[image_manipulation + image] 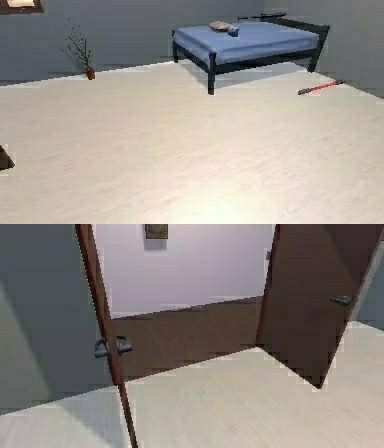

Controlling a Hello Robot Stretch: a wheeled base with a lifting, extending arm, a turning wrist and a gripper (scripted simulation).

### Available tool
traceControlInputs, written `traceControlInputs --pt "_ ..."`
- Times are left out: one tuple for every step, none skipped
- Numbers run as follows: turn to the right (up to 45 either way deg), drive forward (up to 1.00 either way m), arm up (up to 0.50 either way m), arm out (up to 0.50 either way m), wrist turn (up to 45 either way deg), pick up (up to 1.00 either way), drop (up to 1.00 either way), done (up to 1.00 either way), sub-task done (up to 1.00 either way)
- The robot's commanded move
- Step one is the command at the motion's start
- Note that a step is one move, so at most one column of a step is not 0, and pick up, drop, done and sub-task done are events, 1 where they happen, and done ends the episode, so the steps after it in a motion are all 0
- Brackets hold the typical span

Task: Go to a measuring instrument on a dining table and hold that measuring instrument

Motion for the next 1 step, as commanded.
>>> traceControlInputs --pt "24.0 0.00 0.00 0.00 0.0 0.00 0.00 0.00 0.00"
